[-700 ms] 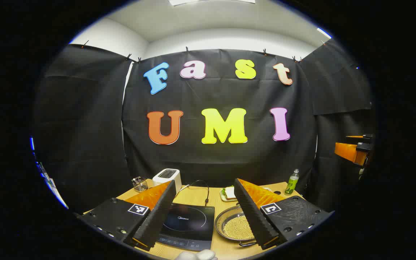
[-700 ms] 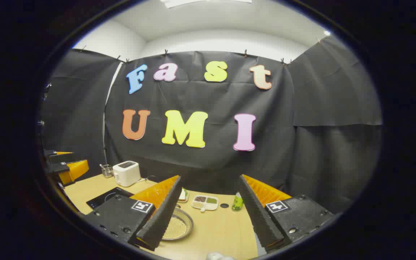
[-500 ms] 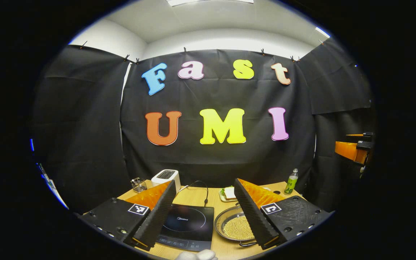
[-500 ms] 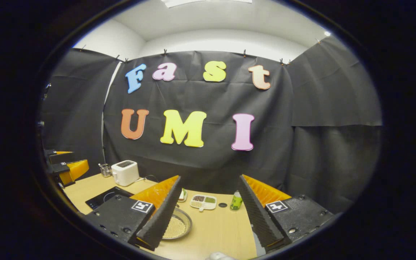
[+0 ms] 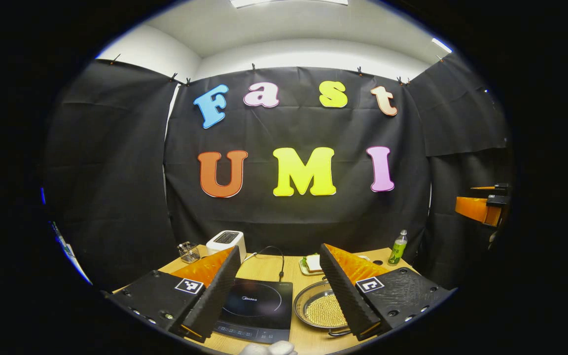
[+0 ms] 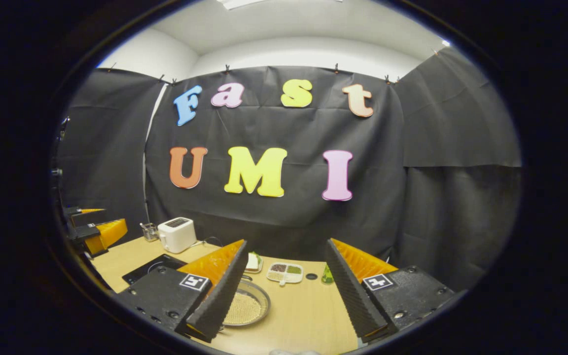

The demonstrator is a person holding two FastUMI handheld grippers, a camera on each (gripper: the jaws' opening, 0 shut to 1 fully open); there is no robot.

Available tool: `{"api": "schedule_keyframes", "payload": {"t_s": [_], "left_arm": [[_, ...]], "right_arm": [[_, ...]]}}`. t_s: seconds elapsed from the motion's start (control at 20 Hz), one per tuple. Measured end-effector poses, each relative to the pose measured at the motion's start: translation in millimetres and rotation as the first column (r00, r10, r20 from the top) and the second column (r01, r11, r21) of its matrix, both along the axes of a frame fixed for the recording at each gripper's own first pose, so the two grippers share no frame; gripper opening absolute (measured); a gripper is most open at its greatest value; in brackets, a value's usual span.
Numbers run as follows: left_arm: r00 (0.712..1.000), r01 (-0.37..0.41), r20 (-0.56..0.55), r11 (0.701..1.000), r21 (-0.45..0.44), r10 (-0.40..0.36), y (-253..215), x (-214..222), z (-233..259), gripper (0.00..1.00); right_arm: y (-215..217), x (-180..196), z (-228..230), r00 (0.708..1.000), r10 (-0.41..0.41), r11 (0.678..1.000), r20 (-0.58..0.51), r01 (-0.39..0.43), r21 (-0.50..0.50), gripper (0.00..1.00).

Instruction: First push the handle of the pot to place it horizontally, then grasp the pot with both hands and set it on the induction cooktop.

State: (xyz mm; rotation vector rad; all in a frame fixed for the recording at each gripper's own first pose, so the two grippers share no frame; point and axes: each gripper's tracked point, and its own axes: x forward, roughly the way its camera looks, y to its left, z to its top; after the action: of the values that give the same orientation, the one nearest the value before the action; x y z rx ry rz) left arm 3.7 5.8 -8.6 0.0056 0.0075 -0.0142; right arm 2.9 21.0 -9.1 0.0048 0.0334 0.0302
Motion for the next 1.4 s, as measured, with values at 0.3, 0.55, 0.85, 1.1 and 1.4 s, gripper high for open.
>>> {"api": "schedule_keyframes", "payload": {"t_s": [0.3,0.55,0.85,1.1,1.4], "left_arm": [[1.0,-0.018,-0.007,1.0,-0.003,0.018,9,-8,-10,0.96],[0.999,-0.032,-0.013,0.999,0.001,0.032,21,-19,-23,0.96],[0.998,-0.054,-0.03,0.999,0.005,0.054,35,-31,-39,0.96],[0.996,-0.073,-0.056,0.997,-0.001,0.073,42,-39,-55,0.96],[0.994,-0.085,-0.069,0.996,-0.014,0.084,48,-44,-68,0.96]], "right_arm": [[54,17,-8,0.991,0.12,0.992,-0.051,-0.121,-0.026,0.98],[114,33,-39,0.948,0.263,0.963,-0.177,-0.27,-0.016,0.7],[181,45,-111,0.853,0.378,0.919,-0.36,-0.392,0.034,0.16],[224,47,-180,0.749,0.422,0.891,-0.51,-0.447,0.08,0.04],[252,31,-257,0.611,0.434,0.875,-0.661,-0.462,0.148,0.04]]}}
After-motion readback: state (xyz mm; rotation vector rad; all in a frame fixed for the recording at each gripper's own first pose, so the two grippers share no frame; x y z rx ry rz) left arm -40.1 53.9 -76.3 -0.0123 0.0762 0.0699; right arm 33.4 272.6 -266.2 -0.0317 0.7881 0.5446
